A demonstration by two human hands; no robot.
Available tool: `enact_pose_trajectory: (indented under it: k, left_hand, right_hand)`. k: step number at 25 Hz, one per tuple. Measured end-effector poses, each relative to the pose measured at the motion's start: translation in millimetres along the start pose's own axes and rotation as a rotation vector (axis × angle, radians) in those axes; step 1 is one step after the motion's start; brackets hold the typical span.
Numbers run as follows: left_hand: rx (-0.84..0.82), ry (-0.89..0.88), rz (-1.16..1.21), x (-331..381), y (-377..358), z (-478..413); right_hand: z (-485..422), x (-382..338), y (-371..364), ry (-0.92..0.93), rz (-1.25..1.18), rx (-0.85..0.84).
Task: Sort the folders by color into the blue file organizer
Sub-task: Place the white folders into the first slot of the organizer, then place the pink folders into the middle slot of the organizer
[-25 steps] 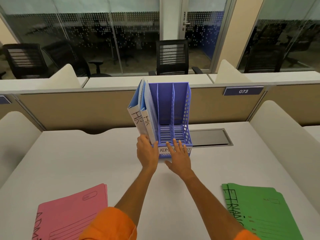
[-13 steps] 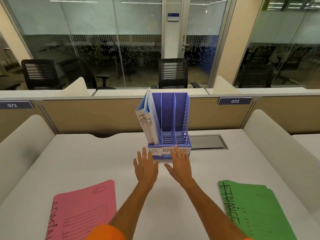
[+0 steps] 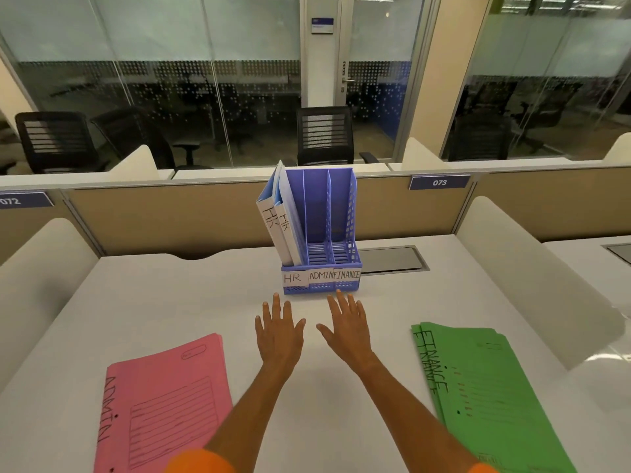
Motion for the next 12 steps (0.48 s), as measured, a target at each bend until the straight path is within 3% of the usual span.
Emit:
enact_pose_trajectory:
  k: [12]
  left_hand:
    - [-0.131,-0.196,-0.002,94,-43,51]
  right_hand:
    - [79,113,36,-0.188,0.044,0.031]
Point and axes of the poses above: each hand's wrist, its own z-axis away from the middle knuckle, its own y-axis out of the back of the hand, x = y × z, the point moved 2 cm from there along -z, towards the middle knuckle, and after that the axes turned 8 degrees about y, right-handed, at the moved point
